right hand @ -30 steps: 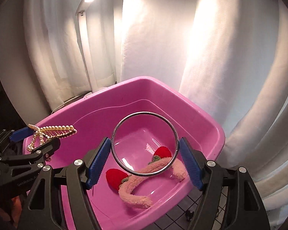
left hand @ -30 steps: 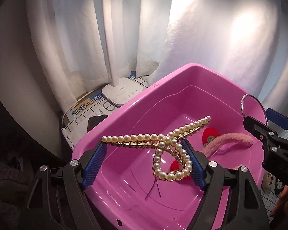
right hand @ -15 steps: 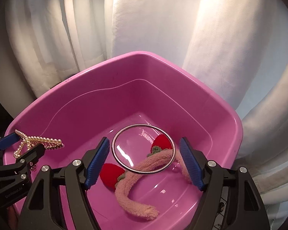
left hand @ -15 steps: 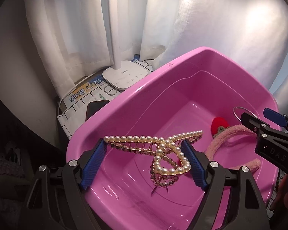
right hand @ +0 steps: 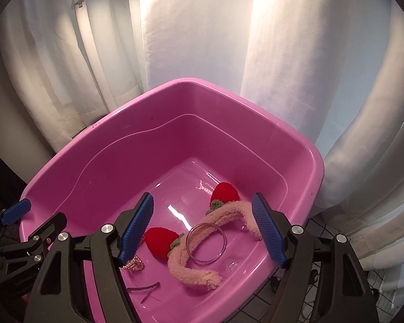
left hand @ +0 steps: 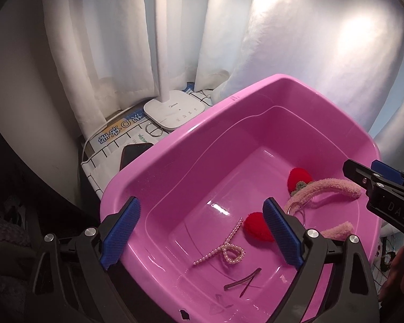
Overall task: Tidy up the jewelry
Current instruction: 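Withdraw both tools from the tub toward the black lanyard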
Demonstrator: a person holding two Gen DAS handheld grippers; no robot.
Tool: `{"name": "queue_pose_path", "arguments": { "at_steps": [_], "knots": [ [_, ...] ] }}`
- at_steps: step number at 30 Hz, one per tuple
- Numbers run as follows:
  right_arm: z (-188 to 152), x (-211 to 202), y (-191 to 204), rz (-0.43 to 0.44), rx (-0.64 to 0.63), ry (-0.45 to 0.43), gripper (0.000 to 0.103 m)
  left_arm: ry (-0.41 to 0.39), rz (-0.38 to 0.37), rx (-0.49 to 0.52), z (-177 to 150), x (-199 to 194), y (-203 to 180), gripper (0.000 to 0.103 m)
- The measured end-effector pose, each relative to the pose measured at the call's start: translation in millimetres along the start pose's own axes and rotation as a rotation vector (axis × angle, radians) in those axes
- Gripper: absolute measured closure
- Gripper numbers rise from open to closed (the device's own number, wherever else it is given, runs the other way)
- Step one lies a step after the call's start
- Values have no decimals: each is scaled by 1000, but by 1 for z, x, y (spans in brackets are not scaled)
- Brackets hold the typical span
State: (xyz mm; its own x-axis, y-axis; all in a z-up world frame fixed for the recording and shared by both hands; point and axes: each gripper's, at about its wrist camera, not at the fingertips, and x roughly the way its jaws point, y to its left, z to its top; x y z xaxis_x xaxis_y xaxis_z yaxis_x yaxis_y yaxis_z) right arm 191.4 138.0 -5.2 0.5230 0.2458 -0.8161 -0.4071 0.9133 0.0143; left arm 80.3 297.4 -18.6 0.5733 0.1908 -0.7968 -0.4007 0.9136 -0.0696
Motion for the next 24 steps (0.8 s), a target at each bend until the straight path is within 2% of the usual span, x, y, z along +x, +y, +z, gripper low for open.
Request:
{"name": "queue_pose_path", "arguments": {
  "at_steps": [6,11,20,24],
  "knots": [
    [-16,-21,-3,15,23,-40,31,-29,-31,-2,-11,-22,-9,10],
    [-38,-44,-20,26,78,-69,31,-45,-79,4,-20,-45,-22,10],
    [-99,-102,-87,-20,212,-122,31,-104,-184,83,-38,-94,-74,6],
    [-138,-122,-127,-74,280,-112,31,-87,-232,130,-54,-100,-104,6]
  ]
}}
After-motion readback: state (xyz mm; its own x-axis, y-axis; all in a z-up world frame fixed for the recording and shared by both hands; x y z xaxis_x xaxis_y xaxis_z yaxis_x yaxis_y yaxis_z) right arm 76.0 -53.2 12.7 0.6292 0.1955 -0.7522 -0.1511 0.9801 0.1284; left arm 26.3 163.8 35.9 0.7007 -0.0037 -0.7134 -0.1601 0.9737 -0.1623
